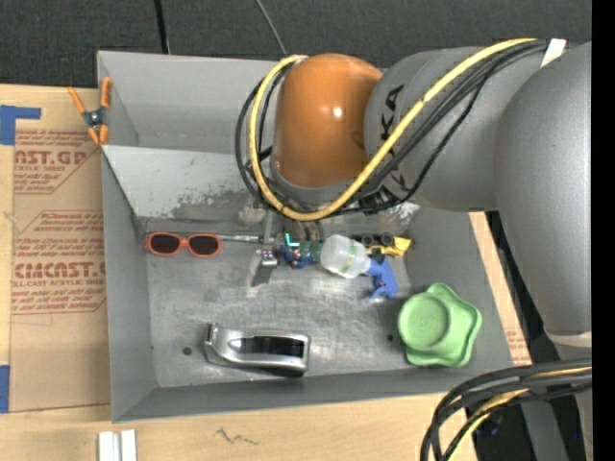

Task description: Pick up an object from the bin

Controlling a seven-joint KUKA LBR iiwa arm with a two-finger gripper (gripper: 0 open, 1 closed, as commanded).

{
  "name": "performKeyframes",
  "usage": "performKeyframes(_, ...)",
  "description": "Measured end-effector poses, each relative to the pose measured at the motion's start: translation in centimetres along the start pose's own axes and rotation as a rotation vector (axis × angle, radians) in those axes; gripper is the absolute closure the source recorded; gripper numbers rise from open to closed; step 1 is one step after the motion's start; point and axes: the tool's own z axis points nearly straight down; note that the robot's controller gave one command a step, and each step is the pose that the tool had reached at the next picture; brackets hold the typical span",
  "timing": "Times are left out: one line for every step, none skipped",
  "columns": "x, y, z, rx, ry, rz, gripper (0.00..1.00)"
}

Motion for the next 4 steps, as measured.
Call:
performKeyframes(-0.2,0.0,-0.4,-0.001,-0.008,0.001,0.0)
performKeyframes(2.0,2.6,2.4,0.001,-0.017,-0.08,0.0)
performKeyframes(4.2,1.1,4.2,-0.004,-0.005,-0.188,0.0)
performKeyframes(4.2,-1.1,3.9,0.007,-0.004,-0.222,0.0)
